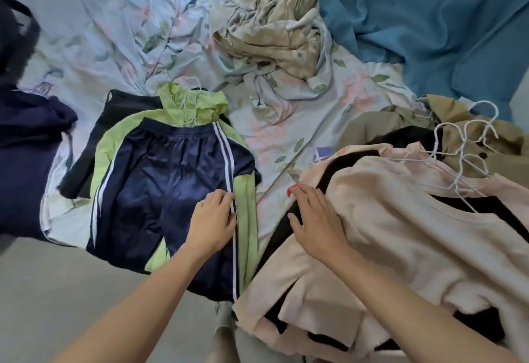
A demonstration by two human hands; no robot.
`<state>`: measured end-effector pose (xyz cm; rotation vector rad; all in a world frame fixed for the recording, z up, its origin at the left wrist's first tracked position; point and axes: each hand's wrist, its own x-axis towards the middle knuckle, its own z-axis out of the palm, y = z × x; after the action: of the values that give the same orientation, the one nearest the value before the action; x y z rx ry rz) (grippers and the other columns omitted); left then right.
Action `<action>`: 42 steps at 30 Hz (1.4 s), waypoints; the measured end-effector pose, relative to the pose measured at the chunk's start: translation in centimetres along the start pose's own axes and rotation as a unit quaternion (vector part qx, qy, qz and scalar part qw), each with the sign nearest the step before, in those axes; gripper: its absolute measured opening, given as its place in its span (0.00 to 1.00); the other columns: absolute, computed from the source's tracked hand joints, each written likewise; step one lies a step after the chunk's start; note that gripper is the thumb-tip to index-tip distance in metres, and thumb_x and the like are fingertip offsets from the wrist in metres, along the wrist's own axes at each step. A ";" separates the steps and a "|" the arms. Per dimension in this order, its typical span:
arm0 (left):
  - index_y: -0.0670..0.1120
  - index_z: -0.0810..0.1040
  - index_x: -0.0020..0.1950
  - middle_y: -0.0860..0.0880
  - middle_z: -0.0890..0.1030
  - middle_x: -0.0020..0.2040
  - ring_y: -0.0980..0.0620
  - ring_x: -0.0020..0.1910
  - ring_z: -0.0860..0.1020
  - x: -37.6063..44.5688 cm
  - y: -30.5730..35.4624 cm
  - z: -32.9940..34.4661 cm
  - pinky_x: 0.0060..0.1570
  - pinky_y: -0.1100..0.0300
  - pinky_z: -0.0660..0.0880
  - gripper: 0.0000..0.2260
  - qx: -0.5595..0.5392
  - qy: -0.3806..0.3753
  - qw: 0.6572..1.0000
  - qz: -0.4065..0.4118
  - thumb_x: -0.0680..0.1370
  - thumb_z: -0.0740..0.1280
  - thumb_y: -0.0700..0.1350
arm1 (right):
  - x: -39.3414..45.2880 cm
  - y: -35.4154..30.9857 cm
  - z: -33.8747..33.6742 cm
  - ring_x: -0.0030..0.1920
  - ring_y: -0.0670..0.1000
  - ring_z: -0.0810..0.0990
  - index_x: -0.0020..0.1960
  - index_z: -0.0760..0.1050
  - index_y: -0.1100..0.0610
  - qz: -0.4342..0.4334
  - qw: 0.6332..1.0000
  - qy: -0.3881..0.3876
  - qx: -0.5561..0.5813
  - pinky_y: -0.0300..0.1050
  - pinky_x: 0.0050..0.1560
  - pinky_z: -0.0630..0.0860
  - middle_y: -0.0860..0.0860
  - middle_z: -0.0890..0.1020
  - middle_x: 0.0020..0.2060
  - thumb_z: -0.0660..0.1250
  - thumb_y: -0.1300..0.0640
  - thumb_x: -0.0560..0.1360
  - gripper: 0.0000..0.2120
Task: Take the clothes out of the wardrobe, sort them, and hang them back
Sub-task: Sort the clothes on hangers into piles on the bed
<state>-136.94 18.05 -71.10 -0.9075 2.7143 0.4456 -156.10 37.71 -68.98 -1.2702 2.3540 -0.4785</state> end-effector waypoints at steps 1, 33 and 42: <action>0.48 0.74 0.68 0.50 0.76 0.61 0.46 0.60 0.75 0.3 -1.9 0.2 0.55 0.51 0.73 0.17 -0.003 -0.003 1.000 -0.014 0.80 0.66 0.49 | 1.1 -1.3 1.1 0.74 0.54 0.67 0.77 0.66 0.55 -0.001 1.000 -0.005 0.001 0.54 0.75 0.67 0.51 0.69 0.74 0.65 0.52 0.81 0.25; 0.47 0.70 0.57 0.45 0.80 0.54 0.40 0.55 0.77 13.3 -31.6 -3.6 0.50 0.46 0.74 0.15 -0.113 -0.028 0.991 -0.064 0.81 0.68 0.57 | 22.3 -15.2 13.9 0.46 0.58 0.78 0.53 0.69 0.53 0.183 0.978 -0.024 0.099 0.55 0.46 0.75 0.51 0.81 0.45 0.68 0.44 0.80 0.14; 0.48 0.67 0.49 0.48 0.77 0.43 0.41 0.42 0.75 5.0 -27.3 -5.3 0.42 0.44 0.72 0.14 -0.123 0.013 0.992 -0.034 0.84 0.63 0.57 | 17.4 -18.1 11.9 0.42 0.56 0.78 0.50 0.68 0.51 0.098 0.990 0.005 0.105 0.54 0.41 0.75 0.48 0.80 0.42 0.67 0.47 0.81 0.11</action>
<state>-124.76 -7.31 -73.45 -1.0709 2.6822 0.7713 -145.88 12.37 -73.86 -0.9329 2.3357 -0.6488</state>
